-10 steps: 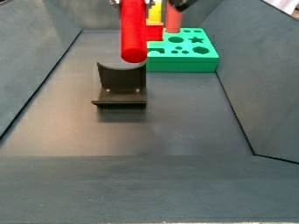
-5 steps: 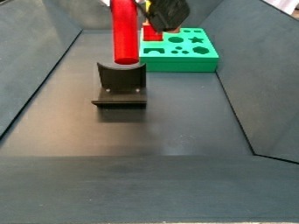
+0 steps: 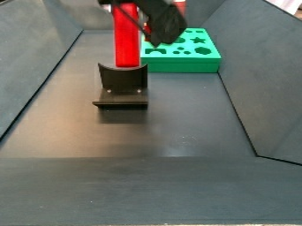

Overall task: Pick up the round object. Move up. Place the round object on the fixture. Regrasp the round object. Move to above the board. Insert the round object.
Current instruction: Place the round object on the fixture.

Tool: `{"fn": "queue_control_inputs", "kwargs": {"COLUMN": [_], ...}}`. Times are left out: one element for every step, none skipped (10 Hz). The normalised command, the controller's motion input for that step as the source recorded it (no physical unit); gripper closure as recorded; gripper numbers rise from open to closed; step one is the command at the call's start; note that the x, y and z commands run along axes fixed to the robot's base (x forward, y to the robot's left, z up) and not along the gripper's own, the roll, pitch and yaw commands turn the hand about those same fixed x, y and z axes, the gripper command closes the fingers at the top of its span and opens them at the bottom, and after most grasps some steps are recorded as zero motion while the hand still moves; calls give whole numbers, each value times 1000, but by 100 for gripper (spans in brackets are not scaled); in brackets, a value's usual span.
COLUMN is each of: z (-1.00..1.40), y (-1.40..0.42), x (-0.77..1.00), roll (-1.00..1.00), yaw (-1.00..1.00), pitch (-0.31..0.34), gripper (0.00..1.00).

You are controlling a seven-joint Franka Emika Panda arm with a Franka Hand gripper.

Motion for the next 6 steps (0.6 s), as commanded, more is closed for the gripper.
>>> {"fn": "queue_control_inputs", "kwargs": {"z": [-1000,-1000,-1000,-942,-702,-584], "y": [26,28,27,24,13,14], "x": [120,124,125,125,101,92], "roll": [-82,-77,-68,-62,-62,-57], "yaw": [-142,-109,-54,-21,15,28], "pitch": [-119,-133,-142,-140,-121,-107], "gripper": [100,100,100,100,100,100]}}
